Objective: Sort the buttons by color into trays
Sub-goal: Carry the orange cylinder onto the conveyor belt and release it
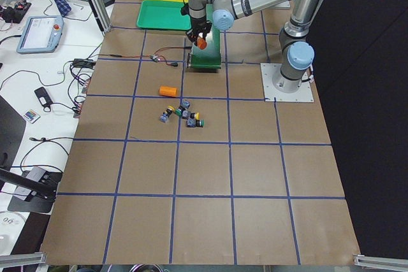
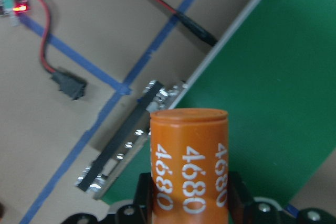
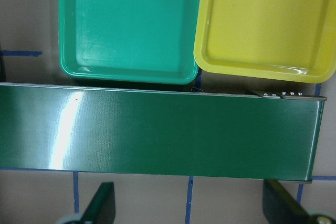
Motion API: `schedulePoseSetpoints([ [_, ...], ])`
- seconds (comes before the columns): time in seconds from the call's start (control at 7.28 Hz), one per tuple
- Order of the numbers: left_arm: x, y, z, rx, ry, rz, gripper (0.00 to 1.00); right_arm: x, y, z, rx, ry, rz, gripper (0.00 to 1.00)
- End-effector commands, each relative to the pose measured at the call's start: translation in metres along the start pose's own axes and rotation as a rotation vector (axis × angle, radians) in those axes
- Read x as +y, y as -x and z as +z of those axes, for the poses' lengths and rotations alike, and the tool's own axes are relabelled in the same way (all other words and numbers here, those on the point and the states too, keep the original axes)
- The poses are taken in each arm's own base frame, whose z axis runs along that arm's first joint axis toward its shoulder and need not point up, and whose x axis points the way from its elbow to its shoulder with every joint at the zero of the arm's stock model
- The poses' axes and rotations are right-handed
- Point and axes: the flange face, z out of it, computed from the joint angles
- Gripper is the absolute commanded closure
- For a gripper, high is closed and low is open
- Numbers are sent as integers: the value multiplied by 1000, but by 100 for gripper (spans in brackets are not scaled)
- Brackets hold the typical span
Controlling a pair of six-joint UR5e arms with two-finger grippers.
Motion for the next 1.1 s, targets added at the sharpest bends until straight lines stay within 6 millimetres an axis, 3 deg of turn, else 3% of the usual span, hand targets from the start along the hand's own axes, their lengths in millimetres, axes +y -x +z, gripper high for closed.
schedulePoseSetpoints([
  [0.0, 13, -27, 25, 28, 24, 11, 64, 0, 0, 0, 0, 0, 1, 0],
  [0.14, 14, -28, 26, 14, 10, -2, 43, 0, 0, 0, 0, 0, 2, 0],
  [0.27, 14, -28, 24, 6, -3, 6, 0, 0, 0, -1, 0, -3, 2, 0],
  [0.55, 10, -12, -6, -51, -45, 2, 0, 0, 0, -1, 0, -1, 2, 0],
  [0.69, 16, 9, -28, -84, -59, -33, 0, 1, 0, -1, 0, -3, 1, 0],
  [0.82, 37, 47, -31, -60, -55, -115, 0, 1, 0, -1, 0, -1, 1, 0],
  [0.96, 73, 90, -22, -44, -56, -223, 0, 1, 0, -1, 0, -1, 1, 0],
])
